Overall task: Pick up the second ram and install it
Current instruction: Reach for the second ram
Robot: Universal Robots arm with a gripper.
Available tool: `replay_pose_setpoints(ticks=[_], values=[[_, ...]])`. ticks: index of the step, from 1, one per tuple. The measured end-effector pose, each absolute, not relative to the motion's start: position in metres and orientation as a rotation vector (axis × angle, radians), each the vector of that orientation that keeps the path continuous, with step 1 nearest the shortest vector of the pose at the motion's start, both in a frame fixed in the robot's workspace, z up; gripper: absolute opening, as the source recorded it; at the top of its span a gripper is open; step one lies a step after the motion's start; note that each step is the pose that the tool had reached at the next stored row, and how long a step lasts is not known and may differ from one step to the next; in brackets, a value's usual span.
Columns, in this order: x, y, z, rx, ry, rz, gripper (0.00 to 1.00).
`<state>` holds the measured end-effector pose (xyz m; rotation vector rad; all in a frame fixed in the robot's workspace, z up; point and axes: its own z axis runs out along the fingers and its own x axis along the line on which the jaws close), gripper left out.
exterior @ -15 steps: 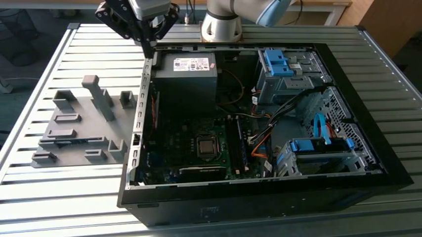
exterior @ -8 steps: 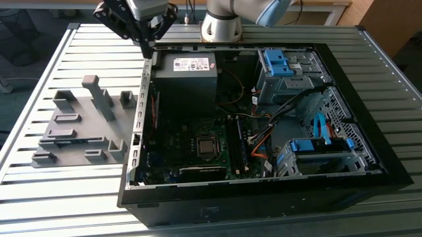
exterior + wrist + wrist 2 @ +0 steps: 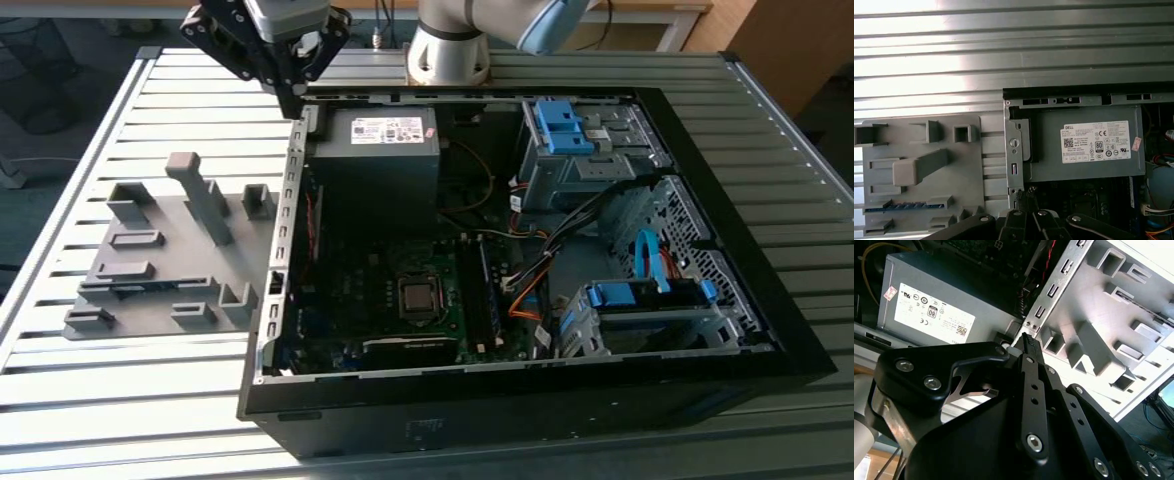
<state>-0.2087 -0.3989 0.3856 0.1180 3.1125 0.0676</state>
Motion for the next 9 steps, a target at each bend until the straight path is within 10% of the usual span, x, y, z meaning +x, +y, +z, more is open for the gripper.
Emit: replay_pose_setpoints(ticks=[9], values=[[-0.220, -0.399, 0.385, 0.118, 3.112, 0.068, 0.11]])
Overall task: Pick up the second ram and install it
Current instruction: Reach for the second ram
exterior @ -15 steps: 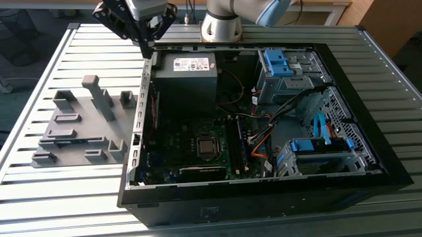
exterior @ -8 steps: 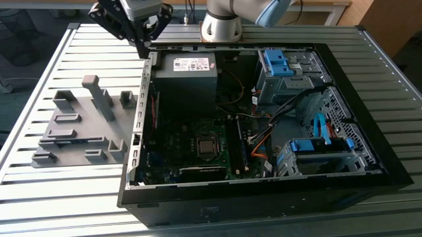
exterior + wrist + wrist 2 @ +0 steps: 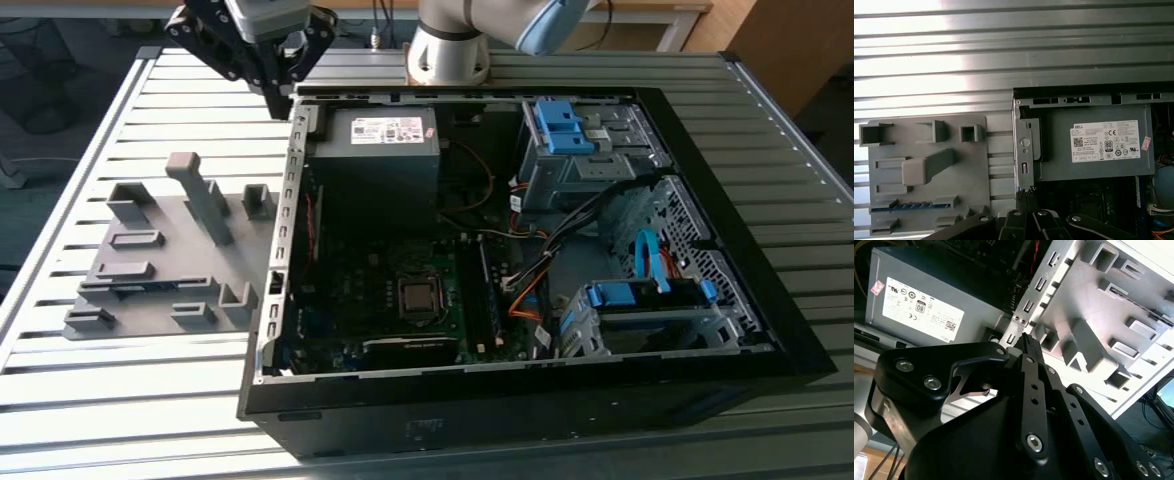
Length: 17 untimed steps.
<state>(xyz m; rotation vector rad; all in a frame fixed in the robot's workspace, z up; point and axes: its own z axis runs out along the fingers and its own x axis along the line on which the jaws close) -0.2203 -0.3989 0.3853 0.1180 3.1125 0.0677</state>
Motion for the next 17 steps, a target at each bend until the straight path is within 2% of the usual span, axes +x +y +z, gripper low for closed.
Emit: replay_pose_setpoints(ticks=[17], values=[[-0.258, -0.399, 0.383, 0.118, 3.112, 0.068, 0.11]])
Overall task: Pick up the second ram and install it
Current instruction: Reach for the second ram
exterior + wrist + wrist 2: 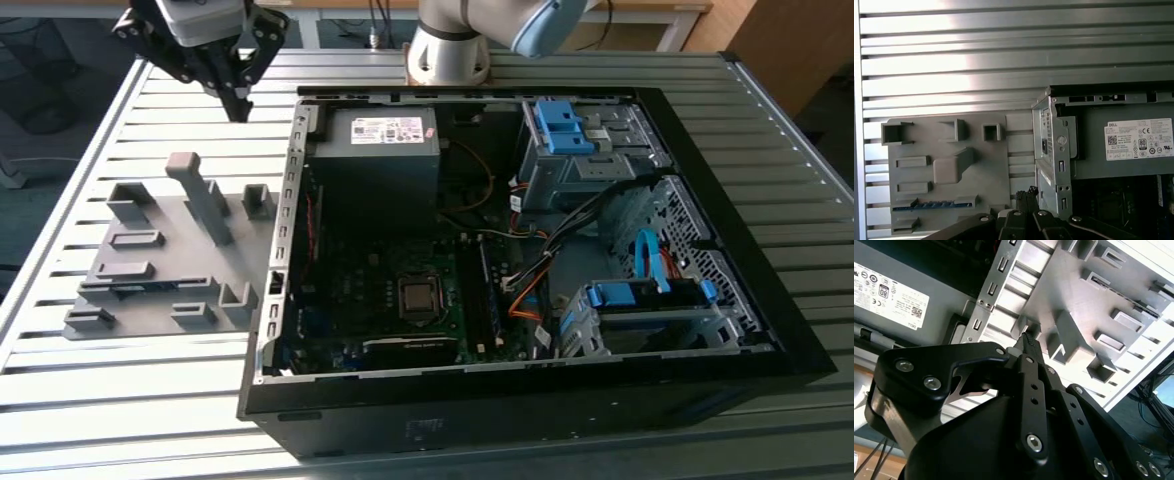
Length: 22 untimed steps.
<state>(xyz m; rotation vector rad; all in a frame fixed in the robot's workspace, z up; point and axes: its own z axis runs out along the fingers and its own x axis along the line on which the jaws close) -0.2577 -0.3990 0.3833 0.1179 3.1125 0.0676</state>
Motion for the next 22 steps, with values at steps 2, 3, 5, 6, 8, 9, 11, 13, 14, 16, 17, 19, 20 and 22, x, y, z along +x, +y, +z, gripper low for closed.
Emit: replay_pose_setpoints(ticks=[2, 3, 5, 6, 8, 9, 11, 13, 14, 16, 17, 19, 20, 22], values=[[-0.261, -0.399, 0.383, 0.118, 3.112, 0.068, 0.11], [-0.262, -0.399, 0.383, 0.118, 3.112, 0.068, 0.11], [-0.265, -0.399, 0.383, 0.118, 3.112, 0.068, 0.11], [-0.267, -0.399, 0.382, 0.118, 3.113, 0.068, 0.11], [-0.269, -0.399, 0.382, 0.118, 3.113, 0.068, 0.11], [-0.270, -0.399, 0.382, 0.118, 3.113, 0.068, 0.11], [-0.273, -0.399, 0.382, 0.118, 3.113, 0.068, 0.11], [-0.275, -0.399, 0.382, 0.118, 3.113, 0.068, 0.11], [-0.276, -0.399, 0.381, 0.118, 3.113, 0.068, 0.11], [-0.279, -0.399, 0.381, 0.118, 3.113, 0.068, 0.11], [-0.280, -0.399, 0.381, 0.118, 3.113, 0.068, 0.11], [-0.283, -0.399, 0.381, 0.118, 3.113, 0.068, 0.11], [-0.284, -0.399, 0.381, 0.118, 3.113, 0.068, 0.11], [-0.286, -0.399, 0.381, 0.118, 3.113, 0.068, 0.11]])
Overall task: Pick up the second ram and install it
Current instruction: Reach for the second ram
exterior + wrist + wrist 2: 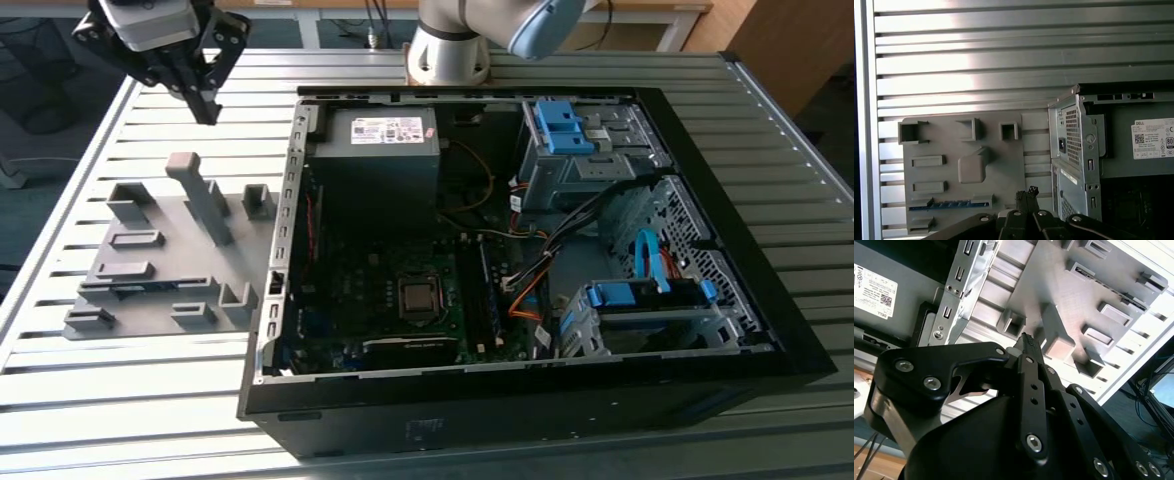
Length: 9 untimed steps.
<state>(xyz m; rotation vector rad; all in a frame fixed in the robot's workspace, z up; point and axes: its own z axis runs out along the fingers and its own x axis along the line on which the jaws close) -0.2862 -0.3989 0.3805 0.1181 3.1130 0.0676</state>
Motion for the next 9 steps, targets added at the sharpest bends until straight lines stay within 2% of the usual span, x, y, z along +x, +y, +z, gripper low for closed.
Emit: replay_pose_setpoints(ticks=[9], values=[[-0.2967, -0.3999, 0.3791, 0.118, 3.113, 0.068, 0.11]])
